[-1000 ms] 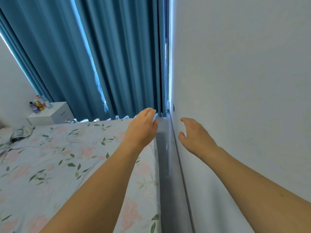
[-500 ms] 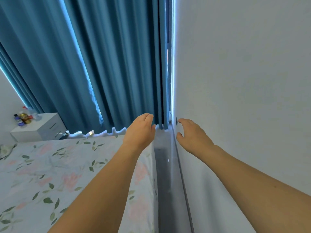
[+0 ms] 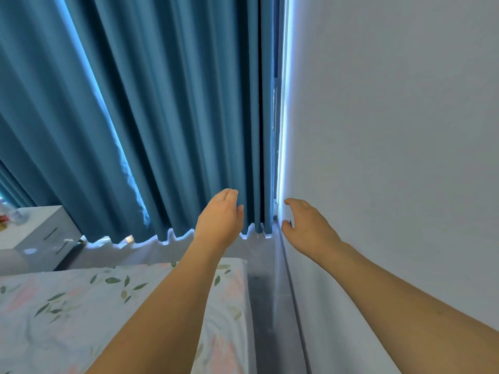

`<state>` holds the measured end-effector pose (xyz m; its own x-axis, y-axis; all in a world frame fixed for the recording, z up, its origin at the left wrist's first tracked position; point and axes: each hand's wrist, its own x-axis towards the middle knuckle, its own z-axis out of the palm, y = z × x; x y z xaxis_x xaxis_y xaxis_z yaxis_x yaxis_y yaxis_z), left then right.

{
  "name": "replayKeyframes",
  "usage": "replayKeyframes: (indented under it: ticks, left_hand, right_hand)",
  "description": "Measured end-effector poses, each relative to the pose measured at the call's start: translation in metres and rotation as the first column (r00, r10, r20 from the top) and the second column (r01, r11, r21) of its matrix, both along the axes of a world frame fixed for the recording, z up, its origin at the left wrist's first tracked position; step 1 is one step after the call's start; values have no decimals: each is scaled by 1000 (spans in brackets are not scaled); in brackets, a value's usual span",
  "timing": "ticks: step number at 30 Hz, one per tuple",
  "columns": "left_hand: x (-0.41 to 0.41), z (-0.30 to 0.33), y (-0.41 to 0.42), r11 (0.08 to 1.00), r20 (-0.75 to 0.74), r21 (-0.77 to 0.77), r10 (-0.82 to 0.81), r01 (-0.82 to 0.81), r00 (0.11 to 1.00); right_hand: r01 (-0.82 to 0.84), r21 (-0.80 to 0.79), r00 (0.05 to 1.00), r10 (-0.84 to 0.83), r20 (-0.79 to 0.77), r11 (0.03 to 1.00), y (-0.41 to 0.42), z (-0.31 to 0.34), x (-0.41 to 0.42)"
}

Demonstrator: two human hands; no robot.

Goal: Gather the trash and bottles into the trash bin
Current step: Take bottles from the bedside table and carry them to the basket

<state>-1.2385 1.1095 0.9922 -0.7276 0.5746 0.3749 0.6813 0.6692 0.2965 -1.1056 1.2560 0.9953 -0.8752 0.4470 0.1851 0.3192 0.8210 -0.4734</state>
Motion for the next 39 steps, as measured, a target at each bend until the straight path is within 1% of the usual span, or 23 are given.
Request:
replayKeyframes:
  ticks: [4,9,13,17,21,24,31,36,39]
  left_hand:
    - [-55,-7,47,999,10,-27,-20,20,1000]
    - [-130,-16,104,999,13,-31,-20,20,1000]
    - [-190,-10,151,998,18,-54,-11,12,1000]
    - [-250,0,194,999,24,-23,-21,22,999]
    - [-301,6,209,999,18,-52,3,-2,1000]
    - [-341,10,215,998,18,-37,52,-51,999]
    - [-433,2,245,995,14,-47,84,-83,996]
    - [-524,-19,269,990,54,-20,142,-141,988]
    - [-588,-25,283,981,82,-5,194,-194,978]
  right_hand:
    - [-1,-1,999,1,41,1000,43,-8,-55]
    - [3,3,1000,-3,25,1000,103,-12,-137]
    - [-3,-17,999,4,49,1000,151,-15,-199]
    - [-28,-29,999,29,29,999,196,-8,-275]
    - [-59,-38,998,60,16,998,215,-1,-334]
    - [-80,-27,996,81,24,996,226,-1,-370]
    - [-99,-19,995,99,15,995,267,-7,-459]
    - [-141,-17,990,141,-7,990,290,-20,-554]
    - [-202,-2,979,202,13,979,301,-24,-621]
